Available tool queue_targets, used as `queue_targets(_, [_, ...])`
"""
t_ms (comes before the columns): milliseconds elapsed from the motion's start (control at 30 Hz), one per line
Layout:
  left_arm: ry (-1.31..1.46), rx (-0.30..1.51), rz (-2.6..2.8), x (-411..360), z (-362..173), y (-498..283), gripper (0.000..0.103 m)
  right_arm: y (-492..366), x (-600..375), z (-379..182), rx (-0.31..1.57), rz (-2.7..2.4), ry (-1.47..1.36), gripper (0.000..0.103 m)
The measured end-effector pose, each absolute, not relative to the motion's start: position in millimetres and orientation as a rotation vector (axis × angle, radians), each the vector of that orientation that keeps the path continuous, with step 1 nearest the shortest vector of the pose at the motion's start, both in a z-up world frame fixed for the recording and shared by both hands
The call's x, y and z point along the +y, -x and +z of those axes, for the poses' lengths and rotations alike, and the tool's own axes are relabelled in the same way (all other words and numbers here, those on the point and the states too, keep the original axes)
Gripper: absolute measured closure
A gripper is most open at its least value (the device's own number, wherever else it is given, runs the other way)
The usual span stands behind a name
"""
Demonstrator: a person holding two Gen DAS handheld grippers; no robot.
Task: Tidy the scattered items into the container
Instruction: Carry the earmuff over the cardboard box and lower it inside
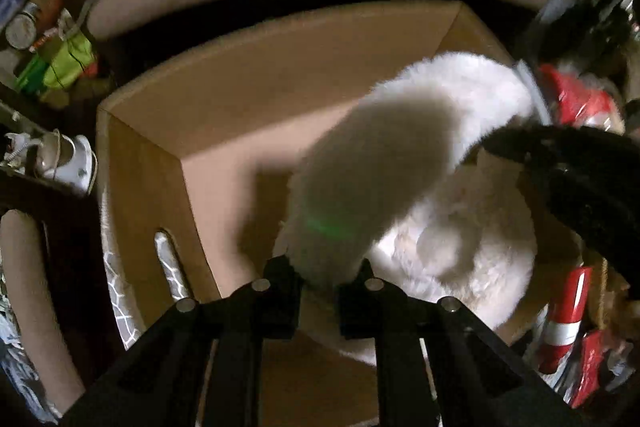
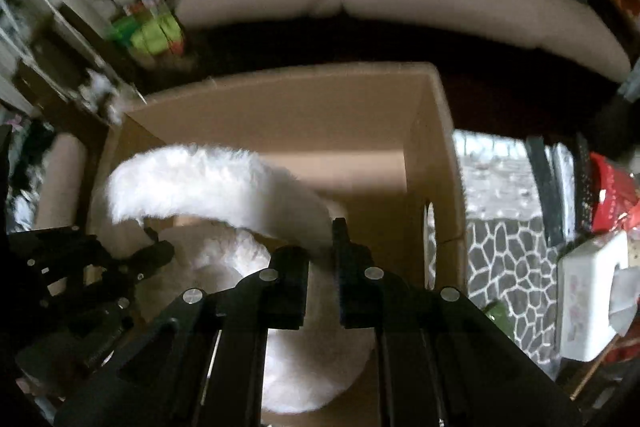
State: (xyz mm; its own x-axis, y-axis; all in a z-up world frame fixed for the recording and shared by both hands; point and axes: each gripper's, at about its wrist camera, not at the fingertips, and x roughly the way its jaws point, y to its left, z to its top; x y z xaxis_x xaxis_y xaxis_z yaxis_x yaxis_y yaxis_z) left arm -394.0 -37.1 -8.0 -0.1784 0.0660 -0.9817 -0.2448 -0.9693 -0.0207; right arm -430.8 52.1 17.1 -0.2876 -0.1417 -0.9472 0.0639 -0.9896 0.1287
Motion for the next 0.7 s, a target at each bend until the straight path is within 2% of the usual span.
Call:
queue_targets(167, [1.934, 0.201, 2.172, -36, -40, 414, 0.089, 456, 49, -18, 0.043, -2.336, -1.96, 0.092])
queue_targets(333, [1.926, 0.331, 2.203, -32, -51, 439, 0.085, 482, 48, -33, 0.096, -2.333, -2.002, 0.092])
queue_targets(400, [1.932, 0.388, 2.201, -32, -59, 446, 0.079, 492, 47, -40, 0.112, -2.333, -2.013, 0.087])
queue_targets(433, [1.93, 0.386, 2.207, -35, -61, 449, 0.076, 496, 47, -44, 0.147, -2.343, -2.024, 0.079])
queue_targets(467, [1.921, 0.366, 2.219, -39, -61, 451, 0.068, 499, 47, -47, 0.182, -2.362, -2.026, 0.075])
queue_targets(500, [1.909, 0.332, 2.23, -44, -61, 452, 0.059, 501, 48, -46, 0.188, -2.38, -2.008, 0.066])
queue_targets(600, [1.89, 0.221, 2.259, -65, -58, 453, 0.045, 499, 53, -36, 0.124, -2.427, -1.916, 0.064])
queue_targets(700, [1.916, 0.136, 2.274, -83, -55, 448, 0.045, 493, 59, -30, 0.07, -2.419, -1.888, 0.064])
